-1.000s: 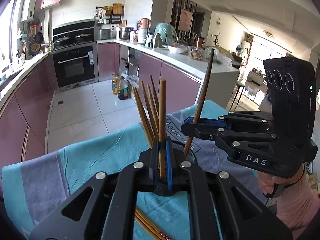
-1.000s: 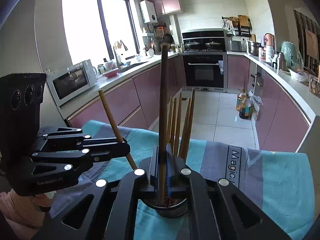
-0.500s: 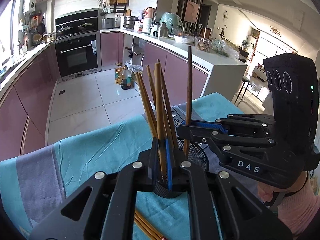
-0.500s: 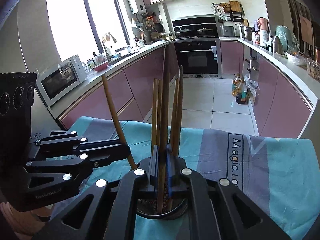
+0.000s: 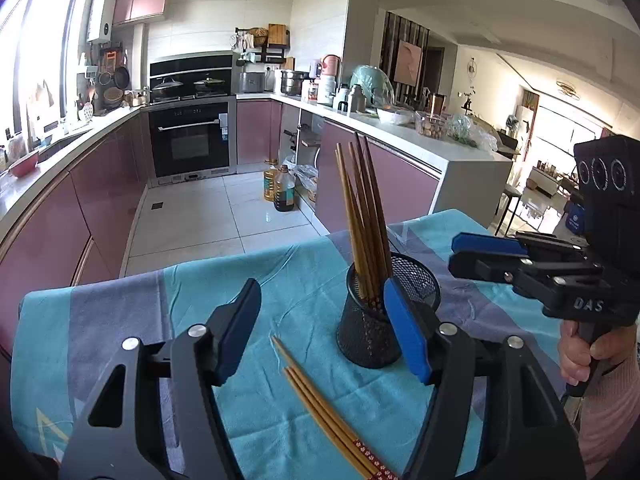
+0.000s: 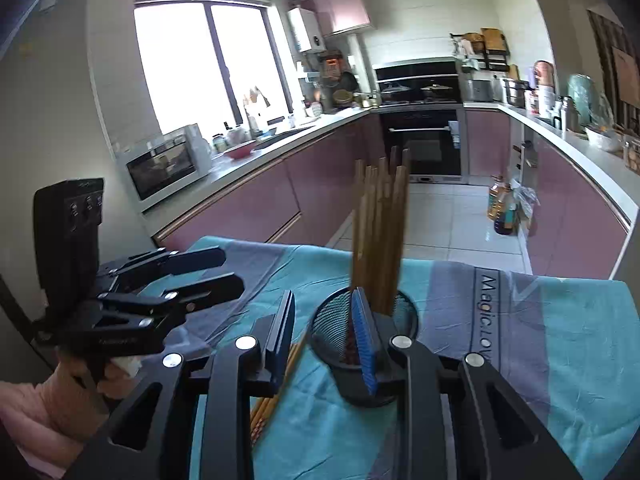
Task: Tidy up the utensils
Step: 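Open both grippers to release the chopsticks and withdraw from the holder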
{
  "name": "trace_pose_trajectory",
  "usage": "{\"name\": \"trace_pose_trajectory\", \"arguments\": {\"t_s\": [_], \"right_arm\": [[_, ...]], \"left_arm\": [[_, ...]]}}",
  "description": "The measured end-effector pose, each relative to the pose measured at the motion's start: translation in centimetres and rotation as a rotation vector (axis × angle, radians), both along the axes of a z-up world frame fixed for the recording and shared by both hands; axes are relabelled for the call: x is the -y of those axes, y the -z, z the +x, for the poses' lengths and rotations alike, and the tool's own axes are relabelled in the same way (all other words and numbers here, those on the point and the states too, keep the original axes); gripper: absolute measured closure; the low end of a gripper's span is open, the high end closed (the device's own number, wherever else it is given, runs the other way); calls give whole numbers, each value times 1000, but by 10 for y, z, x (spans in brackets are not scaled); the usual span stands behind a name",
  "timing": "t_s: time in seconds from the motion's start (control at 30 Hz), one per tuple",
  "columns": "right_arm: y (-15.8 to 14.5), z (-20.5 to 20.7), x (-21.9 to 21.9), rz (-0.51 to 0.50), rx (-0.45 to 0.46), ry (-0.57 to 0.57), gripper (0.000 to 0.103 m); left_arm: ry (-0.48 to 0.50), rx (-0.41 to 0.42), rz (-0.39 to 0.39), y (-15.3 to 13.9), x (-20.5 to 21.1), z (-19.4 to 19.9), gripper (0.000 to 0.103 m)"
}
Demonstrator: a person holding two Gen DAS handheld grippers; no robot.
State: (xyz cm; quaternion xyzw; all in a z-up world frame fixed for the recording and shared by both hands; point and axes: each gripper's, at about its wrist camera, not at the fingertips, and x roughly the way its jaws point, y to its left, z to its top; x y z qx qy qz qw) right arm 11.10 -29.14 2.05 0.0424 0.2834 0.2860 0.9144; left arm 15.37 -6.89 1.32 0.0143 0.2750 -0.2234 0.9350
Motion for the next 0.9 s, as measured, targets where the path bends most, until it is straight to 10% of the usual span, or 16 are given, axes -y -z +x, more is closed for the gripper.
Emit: {"name": "trace_pose_trajectory", "arguments": {"t_s": [0.13, 0.43, 0.9], "right_arm": [[20, -23, -31, -60, -41, -101, 68], [100, -6, -82, -149, -275, -118, 71], [115, 4, -89, -192, -310, -58, 79]], "left_arm": [[-60, 9, -13, 10, -24, -19, 23], [-142, -91, 35, 59, -52, -36, 25], [-135, -205, 54, 103, -53, -34, 29]]}}
